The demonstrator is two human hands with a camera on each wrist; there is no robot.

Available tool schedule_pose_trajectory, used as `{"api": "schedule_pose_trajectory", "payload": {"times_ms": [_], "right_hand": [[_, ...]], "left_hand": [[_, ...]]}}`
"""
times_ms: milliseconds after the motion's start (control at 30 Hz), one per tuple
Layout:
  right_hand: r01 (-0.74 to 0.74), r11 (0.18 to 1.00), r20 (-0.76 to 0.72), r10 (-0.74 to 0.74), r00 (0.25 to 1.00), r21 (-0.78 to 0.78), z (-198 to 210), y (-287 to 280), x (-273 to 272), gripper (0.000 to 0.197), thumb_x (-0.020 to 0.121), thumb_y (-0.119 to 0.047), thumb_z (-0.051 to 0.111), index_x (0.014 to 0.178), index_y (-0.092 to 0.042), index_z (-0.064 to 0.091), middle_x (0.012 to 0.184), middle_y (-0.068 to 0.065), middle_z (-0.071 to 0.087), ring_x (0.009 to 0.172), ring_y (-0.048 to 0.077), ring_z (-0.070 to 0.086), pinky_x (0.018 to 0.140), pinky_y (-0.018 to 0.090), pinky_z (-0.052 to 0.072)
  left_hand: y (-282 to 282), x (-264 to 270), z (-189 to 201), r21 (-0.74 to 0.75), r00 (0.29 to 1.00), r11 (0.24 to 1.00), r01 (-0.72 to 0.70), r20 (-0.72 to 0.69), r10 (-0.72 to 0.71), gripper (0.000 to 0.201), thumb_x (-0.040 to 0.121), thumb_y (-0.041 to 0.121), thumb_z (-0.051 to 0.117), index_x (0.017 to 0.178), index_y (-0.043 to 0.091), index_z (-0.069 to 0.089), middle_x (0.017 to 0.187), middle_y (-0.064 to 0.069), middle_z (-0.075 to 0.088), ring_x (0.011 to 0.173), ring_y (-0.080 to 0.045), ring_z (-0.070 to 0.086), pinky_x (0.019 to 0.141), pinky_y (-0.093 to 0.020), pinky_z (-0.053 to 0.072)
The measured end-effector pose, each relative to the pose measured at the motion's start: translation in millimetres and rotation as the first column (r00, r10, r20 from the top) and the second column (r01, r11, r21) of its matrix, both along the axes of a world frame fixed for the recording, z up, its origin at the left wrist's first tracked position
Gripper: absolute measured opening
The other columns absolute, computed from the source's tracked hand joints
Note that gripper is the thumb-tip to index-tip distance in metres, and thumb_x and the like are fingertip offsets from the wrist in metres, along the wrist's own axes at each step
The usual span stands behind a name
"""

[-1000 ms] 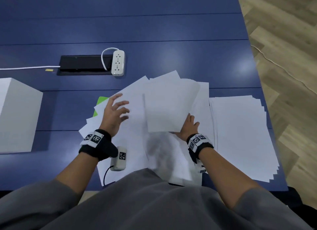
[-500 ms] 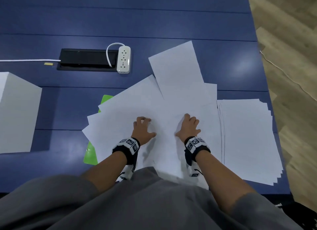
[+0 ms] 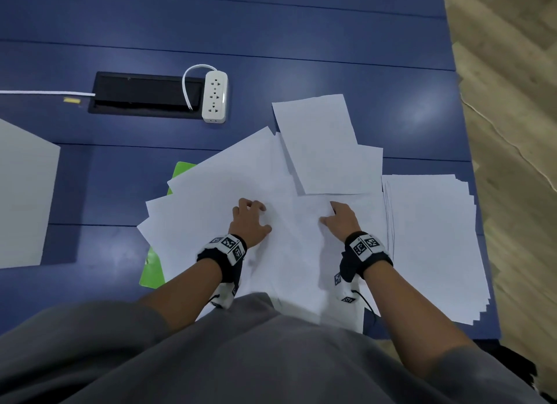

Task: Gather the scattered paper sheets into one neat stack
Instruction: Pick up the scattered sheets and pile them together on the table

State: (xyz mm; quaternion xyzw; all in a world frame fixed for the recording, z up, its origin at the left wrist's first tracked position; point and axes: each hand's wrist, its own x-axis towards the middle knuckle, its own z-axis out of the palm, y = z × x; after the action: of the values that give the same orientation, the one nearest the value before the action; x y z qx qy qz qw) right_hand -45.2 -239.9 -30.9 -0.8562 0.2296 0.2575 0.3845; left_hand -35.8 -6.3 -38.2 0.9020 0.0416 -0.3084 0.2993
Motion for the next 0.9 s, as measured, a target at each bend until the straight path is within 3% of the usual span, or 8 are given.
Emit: {"api": "schedule_pose_trajectory", "payload": {"times_ms": [67,167,333,400,500,600,733,900], "right_hand": [[-0.036,0.999,0.02,0.036,0.999,0.018,6.6,-4.1,1.0,0.027,0.084,-0.007,0.061,0.111,-0.007,0.064,0.11,0.009,0.065,0.101,0.026,0.059,0.085,0.029,0.045],[-0.04,0.997,0.101,0.034,0.994,0.059,13.2,-11.8,0.7,0.035,0.085,-0.002,0.06,0.12,-0.007,0.062,0.114,0.007,0.065,0.106,0.023,0.059,0.088,0.024,0.042],[0.02,0.973,0.242,-0.077,0.967,0.229,33.8,-24.8,-4.6,0.03,0.086,0.006,0.057,0.111,-0.008,0.068,0.099,0.001,0.069,0.089,0.017,0.064,0.082,0.028,0.048],[0.087,0.951,0.259,-0.167,0.951,0.296,41.3,-28.4,-5.5,0.026,0.087,0.006,0.057,0.102,-0.011,0.069,0.093,0.004,0.07,0.081,0.016,0.065,0.076,0.029,0.049],[0.205,0.886,0.233,-0.322,0.918,0.416,45.5,-31.8,-6.7,0.027,0.087,0.007,0.058,0.094,-0.017,0.069,0.088,-0.001,0.073,0.081,0.018,0.068,0.079,0.034,0.054],[0.228,0.819,0.205,-0.382,0.901,0.526,48.6,-26.6,-6.3,0.029,0.086,0.007,0.06,0.095,-0.018,0.07,0.089,-0.004,0.074,0.086,0.02,0.07,0.082,0.034,0.056],[0.188,0.788,0.167,-0.345,0.924,0.587,50.9,-6.5,-0.3,0.022,0.087,0.003,0.061,0.102,-0.011,0.068,0.098,0.006,0.072,0.088,0.022,0.07,0.081,0.034,0.057],[0.111,0.861,0.161,-0.217,0.963,0.497,38.5,8.4,21.4,0.027,0.085,0.007,0.058,0.101,-0.013,0.067,0.097,0.007,0.071,0.086,0.022,0.067,0.078,0.032,0.055]], "left_hand": [[-1.9,0.7,1.1,0.018,1.0,1.0,-0.001,-0.011,0.002,0.045,0.079,0.021,0.064,0.121,0.017,0.047,0.129,-0.006,0.03,0.121,-0.027,0.031,0.092,-0.043,0.045],[-2.2,1.0,4.2,0.041,0.999,0.998,-0.038,-0.011,0.038,0.051,0.079,0.022,0.064,0.125,0.016,0.042,0.128,-0.006,0.029,0.121,-0.028,0.03,0.089,-0.044,0.045],[-3.0,2.2,10.1,-0.092,0.96,0.958,-0.272,0.042,0.277,0.074,0.075,0.019,0.071,0.136,0.013,0.028,0.131,-0.009,0.027,0.121,-0.029,0.029,0.094,-0.039,0.036],[-2.2,3.3,13.4,-0.272,0.908,0.873,-0.405,-0.009,0.419,0.083,0.076,0.021,0.076,0.139,0.012,0.024,0.131,-0.006,0.03,0.122,-0.026,0.033,0.099,-0.037,0.036],[2.0,1.7,22.9,-0.566,0.829,0.613,-0.551,-0.285,0.482,0.092,0.07,0.038,0.08,0.141,0.02,0.025,0.132,-0.002,0.048,0.118,-0.021,0.052,0.089,-0.033,0.047],[3.3,-2.9,36.8,-0.702,0.87,0.514,-0.492,-0.375,0.321,0.069,0.069,0.04,0.078,0.129,0.02,0.05,0.123,-0.002,0.065,0.114,-0.021,0.062,0.092,-0.037,0.052],[4.8,-5.9,44.7,-0.694,0.818,0.442,-0.569,-0.424,0.388,0.033,0.078,0.023,0.076,0.108,0.012,0.067,0.109,-0.008,0.072,0.1,-0.026,0.068,0.088,-0.041,0.053],[21.2,-0.9,39.9,-0.638,0.795,0.494,-0.591,-0.358,0.489,0.022,0.086,0.013,0.068,0.106,0.006,0.067,0.105,-0.011,0.071,0.093,-0.028,0.069,0.083,-0.039,0.055]]}}
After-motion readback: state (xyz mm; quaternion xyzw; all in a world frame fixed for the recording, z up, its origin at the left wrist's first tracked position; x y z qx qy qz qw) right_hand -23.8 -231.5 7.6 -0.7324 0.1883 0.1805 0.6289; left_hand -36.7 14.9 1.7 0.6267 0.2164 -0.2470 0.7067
